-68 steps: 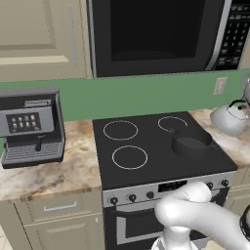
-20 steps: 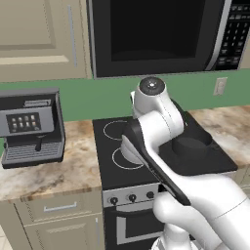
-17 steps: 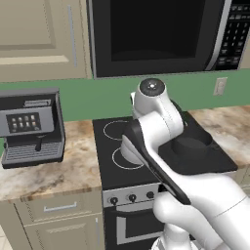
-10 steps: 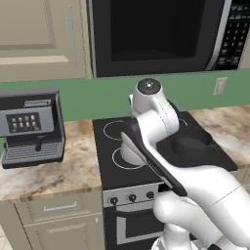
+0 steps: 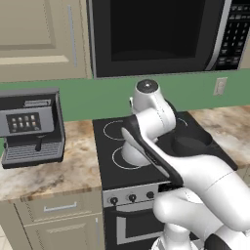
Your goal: Pick the kettle from the counter and place it on a stove burner. Then turn the burner on.
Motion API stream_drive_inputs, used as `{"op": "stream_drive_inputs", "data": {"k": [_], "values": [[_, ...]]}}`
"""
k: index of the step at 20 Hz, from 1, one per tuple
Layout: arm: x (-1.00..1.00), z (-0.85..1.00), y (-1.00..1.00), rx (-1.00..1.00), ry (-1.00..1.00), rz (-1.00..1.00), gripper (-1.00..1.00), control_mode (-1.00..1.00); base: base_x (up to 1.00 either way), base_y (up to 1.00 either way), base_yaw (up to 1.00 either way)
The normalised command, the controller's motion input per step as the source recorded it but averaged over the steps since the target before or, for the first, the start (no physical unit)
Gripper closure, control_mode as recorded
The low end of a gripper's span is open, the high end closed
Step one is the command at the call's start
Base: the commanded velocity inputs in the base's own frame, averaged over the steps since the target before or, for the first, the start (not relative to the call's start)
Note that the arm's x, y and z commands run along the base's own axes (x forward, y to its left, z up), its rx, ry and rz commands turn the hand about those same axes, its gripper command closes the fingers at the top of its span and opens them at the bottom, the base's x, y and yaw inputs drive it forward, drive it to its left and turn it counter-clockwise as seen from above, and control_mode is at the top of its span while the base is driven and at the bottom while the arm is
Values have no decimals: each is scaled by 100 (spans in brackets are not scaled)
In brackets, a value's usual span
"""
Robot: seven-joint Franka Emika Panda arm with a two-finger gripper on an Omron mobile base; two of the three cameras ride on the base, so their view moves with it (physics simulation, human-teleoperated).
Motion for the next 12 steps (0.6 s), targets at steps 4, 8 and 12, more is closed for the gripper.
{"op": "stream_drive_inputs", "data": {"k": [4, 8, 12], "values": [[13, -34, -19, 3, 0, 0, 100, -100, 0, 0, 0], [15, -34, -19, 4, 0, 0, 100, -100, 0, 0, 0], [16, -28, -17, 5, 0, 0, 100, -100, 0, 0, 0]]}}
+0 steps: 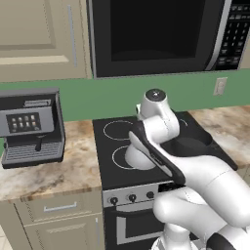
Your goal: Pick the kettle from the counter and place it on a stove burner. Then turn the burner on.
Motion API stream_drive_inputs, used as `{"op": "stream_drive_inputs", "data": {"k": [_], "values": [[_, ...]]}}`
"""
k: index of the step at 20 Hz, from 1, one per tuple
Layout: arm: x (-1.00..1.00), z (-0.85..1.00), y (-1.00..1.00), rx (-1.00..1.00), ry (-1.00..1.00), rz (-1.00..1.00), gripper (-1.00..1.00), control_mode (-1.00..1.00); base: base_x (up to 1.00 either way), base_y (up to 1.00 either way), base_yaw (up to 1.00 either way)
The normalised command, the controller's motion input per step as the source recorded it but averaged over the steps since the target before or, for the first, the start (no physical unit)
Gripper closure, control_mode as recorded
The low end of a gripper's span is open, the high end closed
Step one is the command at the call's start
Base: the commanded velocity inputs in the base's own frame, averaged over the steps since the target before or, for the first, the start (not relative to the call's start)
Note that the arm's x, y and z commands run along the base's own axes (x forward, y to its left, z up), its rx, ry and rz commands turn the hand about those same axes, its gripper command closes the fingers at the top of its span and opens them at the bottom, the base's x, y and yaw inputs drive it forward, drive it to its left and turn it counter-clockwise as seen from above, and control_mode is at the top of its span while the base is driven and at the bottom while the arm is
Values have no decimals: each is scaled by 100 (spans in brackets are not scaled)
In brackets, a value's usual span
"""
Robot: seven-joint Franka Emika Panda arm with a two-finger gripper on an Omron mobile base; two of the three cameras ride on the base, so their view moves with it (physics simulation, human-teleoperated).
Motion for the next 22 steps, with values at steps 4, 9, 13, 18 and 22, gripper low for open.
{"op": "stream_drive_inputs", "data": {"k": [4, 9, 13, 18, 22], "values": [[24, -13, -14, 6, 0, 0, 100, -100, 0, 0, 0], [35, -1, -6, 7, 0, 0, 100, -100, 0, 0, 0], [36, -5, -1, 5, 0, 0, 100, -100, 0, 0, 0], [17, -17, 0, 2, 0, 0, 100, -100, 0, 0, 0], [0, -23, 0, 0, 0, 0, 100, -100, 0, 0, 0]]}}
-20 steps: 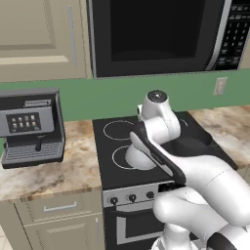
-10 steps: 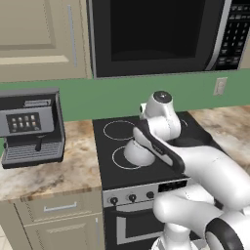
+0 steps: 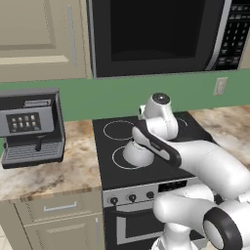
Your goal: Pick the kettle from the counter and place it on a stove burner. Then turn the burner on.
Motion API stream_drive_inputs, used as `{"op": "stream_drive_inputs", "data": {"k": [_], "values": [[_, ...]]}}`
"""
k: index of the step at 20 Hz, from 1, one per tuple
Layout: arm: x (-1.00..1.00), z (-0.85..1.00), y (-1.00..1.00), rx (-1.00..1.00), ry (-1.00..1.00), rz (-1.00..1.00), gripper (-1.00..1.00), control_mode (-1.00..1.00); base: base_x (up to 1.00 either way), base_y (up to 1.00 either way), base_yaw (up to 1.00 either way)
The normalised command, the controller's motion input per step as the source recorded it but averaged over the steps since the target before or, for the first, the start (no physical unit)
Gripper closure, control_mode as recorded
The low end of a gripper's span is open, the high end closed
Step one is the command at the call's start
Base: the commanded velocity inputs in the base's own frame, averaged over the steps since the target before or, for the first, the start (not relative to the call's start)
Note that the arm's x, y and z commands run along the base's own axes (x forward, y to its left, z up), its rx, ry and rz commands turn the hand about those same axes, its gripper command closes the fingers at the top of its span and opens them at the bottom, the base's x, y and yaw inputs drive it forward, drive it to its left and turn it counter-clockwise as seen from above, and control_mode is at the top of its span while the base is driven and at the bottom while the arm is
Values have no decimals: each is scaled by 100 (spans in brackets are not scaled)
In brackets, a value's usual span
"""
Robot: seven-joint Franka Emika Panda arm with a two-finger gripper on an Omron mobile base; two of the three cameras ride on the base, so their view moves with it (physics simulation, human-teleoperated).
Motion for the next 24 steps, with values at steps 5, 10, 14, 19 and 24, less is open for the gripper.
{"op": "stream_drive_inputs", "data": {"k": [5, 10, 14, 19, 24], "values": [[5, -20, 0, 0, 0, 0, 100, -100, 0, 0, 0], [23, -12, 0, 0, 0, 0, 100, -100, 0, 0, 0], [28, -10, 0, 0, 0, 0, 100, -100, 0, 0, 0], [30, -9, 9, 0, 0, 0, 100, -100, 0, 0, 0], [22, -9, 17, 0, 0, 0, 100, -100, 0, 0, 0]]}}
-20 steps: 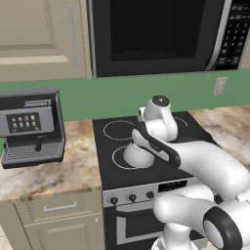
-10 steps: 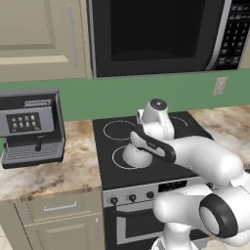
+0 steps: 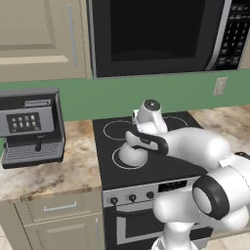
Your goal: Pick the kettle from the counter and place it on a stove burner. Then turn the burner on.
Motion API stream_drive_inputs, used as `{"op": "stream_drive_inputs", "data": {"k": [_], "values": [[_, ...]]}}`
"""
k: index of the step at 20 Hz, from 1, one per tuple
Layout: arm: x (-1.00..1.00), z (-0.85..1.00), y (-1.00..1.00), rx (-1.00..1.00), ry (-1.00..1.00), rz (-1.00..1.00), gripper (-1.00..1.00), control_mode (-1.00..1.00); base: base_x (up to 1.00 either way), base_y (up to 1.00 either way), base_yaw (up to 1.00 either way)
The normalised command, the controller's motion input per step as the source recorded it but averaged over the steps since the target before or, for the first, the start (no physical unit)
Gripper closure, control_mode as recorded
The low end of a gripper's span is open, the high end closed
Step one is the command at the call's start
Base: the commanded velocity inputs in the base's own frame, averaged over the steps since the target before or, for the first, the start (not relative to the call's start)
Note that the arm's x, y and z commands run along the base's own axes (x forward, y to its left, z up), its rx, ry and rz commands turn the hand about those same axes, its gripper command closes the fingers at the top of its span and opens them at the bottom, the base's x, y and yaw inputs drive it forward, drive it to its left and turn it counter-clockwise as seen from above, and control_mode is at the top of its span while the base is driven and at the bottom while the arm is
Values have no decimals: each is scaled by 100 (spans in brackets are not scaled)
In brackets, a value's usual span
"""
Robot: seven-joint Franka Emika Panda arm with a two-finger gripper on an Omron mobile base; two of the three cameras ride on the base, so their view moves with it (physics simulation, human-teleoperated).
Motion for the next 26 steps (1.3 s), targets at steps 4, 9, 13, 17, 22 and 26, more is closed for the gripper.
{"op": "stream_drive_inputs", "data": {"k": [4, 9, 13, 17, 22, 26], "values": [[19, -14, 3, 0, 0, 0, 100, -100, 0, 0, 0], [19, -19, 0, 0, 0, 0, 100, -100, 0, 0, 0], [21, -20, 0, 0, 0, 0, 100, -100, 0, 0, 0], [29, -17, 0, 0, 0, 0, 100, -100, 0, 0, 0], [33, -17, 0, 0, 0, 0, 100, -100, 0, 0, 0], [28, -19, 3, 0, 0, 0, 100, -100, 0, 0, 0]]}}
